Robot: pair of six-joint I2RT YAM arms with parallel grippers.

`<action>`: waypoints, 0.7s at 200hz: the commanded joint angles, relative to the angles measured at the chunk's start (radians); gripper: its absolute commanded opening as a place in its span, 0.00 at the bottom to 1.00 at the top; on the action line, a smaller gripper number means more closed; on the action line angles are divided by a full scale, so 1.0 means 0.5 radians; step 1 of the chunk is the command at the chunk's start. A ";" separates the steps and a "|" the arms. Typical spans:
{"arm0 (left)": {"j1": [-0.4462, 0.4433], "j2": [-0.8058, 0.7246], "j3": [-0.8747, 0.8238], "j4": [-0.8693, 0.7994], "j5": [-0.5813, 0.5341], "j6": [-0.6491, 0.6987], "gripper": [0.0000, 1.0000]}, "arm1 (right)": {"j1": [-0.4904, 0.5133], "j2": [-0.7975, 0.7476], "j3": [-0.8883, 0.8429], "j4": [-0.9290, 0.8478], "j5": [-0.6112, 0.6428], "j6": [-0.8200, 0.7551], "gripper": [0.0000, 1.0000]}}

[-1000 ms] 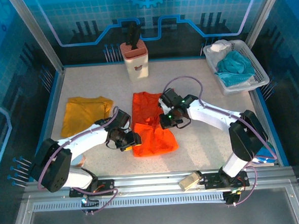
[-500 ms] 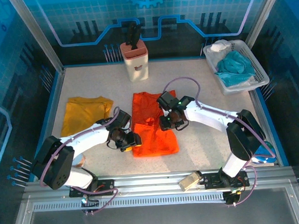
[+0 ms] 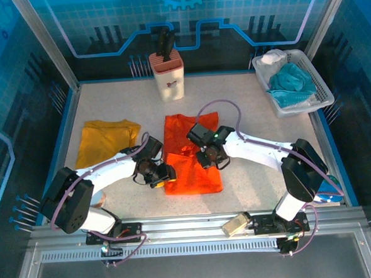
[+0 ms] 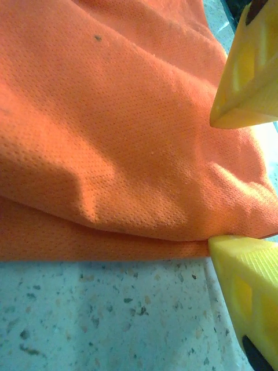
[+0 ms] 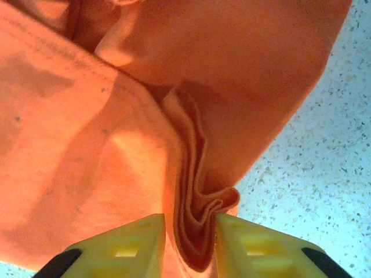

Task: Fold and stack the t-shirts

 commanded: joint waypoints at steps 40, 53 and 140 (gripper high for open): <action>0.010 0.039 0.001 0.011 0.064 0.042 0.52 | 0.104 0.031 0.091 -0.120 0.165 0.029 0.34; 0.009 0.032 -0.006 0.011 0.061 0.042 0.52 | 0.103 0.054 0.090 -0.121 0.171 0.029 0.33; 0.010 0.065 -0.010 0.032 0.064 0.046 0.52 | 0.071 -0.060 0.048 0.002 0.096 -0.027 0.77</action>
